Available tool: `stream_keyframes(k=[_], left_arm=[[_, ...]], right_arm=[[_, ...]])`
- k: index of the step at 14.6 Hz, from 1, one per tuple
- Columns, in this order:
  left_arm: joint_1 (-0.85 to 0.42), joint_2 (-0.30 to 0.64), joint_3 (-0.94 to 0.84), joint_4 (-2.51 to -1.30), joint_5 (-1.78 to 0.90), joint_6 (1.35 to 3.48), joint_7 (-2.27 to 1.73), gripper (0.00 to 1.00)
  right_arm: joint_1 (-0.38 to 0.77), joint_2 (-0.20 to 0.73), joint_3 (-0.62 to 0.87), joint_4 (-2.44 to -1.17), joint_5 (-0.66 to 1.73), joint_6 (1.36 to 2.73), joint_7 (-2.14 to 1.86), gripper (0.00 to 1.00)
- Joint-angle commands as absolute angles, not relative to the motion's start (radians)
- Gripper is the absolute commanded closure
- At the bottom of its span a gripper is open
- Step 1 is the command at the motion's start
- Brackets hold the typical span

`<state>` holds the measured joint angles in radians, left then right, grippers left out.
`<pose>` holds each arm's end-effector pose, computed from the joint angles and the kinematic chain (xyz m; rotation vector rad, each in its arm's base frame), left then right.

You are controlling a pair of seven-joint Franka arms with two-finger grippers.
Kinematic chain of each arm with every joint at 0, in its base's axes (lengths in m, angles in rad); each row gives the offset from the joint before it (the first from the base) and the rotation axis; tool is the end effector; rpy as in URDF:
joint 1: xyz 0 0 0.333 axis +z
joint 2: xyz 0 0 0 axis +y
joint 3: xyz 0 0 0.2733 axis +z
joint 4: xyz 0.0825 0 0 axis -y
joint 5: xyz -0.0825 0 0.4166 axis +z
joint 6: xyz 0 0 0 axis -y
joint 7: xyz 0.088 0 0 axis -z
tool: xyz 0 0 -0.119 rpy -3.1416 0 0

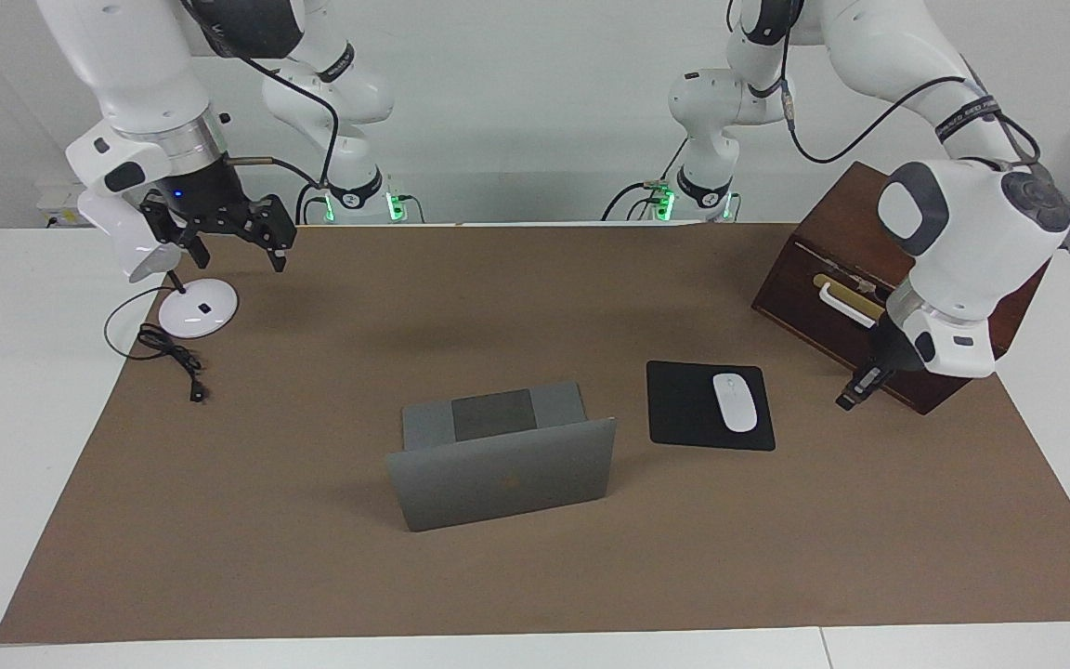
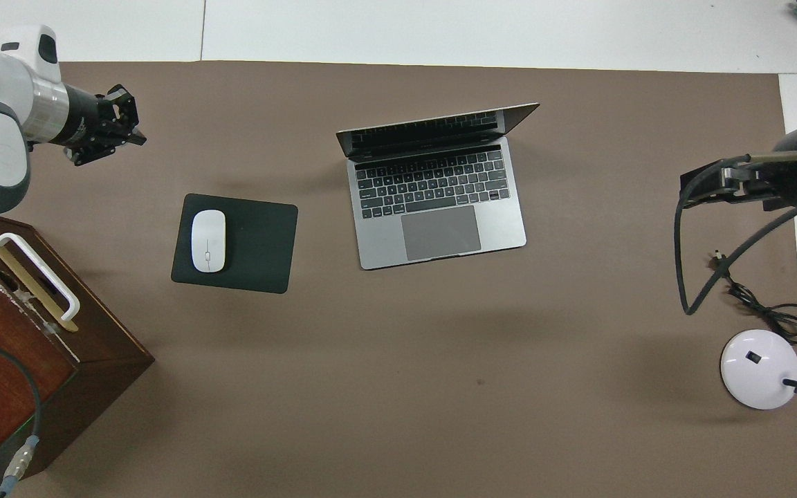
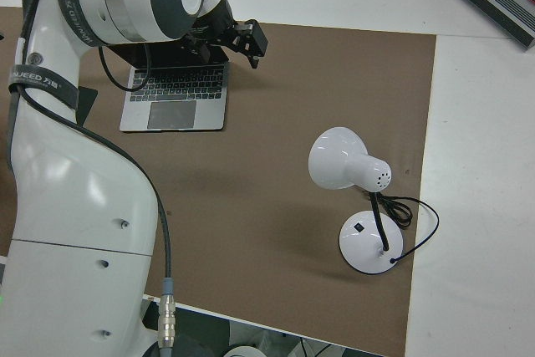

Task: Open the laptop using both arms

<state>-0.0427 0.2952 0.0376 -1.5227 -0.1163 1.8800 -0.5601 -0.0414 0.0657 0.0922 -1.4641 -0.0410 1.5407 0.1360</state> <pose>0.6778 -0.0157 0.4358 2.8983 0.8728 0.0480 0.6019 0.0240 0.5820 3.1048 -0.1350 0.0223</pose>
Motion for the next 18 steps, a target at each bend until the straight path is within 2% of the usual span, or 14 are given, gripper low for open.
stream_keyframes(k=[1,3,7,10,11,13,14,15,16,18], left_arm=[[0.001,0.215,0.044,-1.539,-0.094,1.751,-0.465,1.0],[0.014,0.16,0.046,-1.56,-0.092,1.672,-0.399,1.0],[0.032,-0.047,0.055,-1.715,-0.051,1.599,-0.333,1.0],[0.02,-0.087,0.054,-1.723,-0.025,1.511,-0.33,1.0],[0.018,-0.09,0.054,-1.726,-0.015,1.532,-0.325,0.75],[0.023,-0.092,0.054,-1.738,-0.012,1.557,-0.337,0.72],[0.018,-0.094,0.054,-1.738,-0.012,1.56,-0.337,0.57],[0.015,-0.092,0.055,-1.738,-0.012,1.56,-0.337,0.04],[0.008,-0.089,0.07,-1.735,-0.012,1.559,-0.334,0.0],[-0.038,-0.087,0.096,-1.736,-0.012,1.568,-0.342,0.0]], right_arm=[[-0.081,0.043,0.104,-1.489,-0.014,1.537,0.13,0.0],[-0.083,0.043,0.109,-1.493,-0.014,1.546,0.123,0.0],[-0.113,0.035,0.11,-1.497,0.015,1.56,0.038,0.0],[-0.127,0.008,0.112,-1.499,0.017,1.582,0.031,0.0],[-0.127,-0.004,0.112,-1.499,0.017,1.582,0.029,0.0],[-0.126,-0.038,0.112,-1.503,0.017,1.582,0.011,0.0],[-0.123,-0.052,0.112,-1.506,0.017,1.58,0.011,0.0],[-0.121,-0.061,0.112,-1.509,0.017,1.578,0.011,0.0],[-0.12,-0.066,0.112,-1.516,0.018,1.578,0.011,0.0],[-0.121,-0.078,0.112,-1.532,0.017,1.582,0.011,0.0]])
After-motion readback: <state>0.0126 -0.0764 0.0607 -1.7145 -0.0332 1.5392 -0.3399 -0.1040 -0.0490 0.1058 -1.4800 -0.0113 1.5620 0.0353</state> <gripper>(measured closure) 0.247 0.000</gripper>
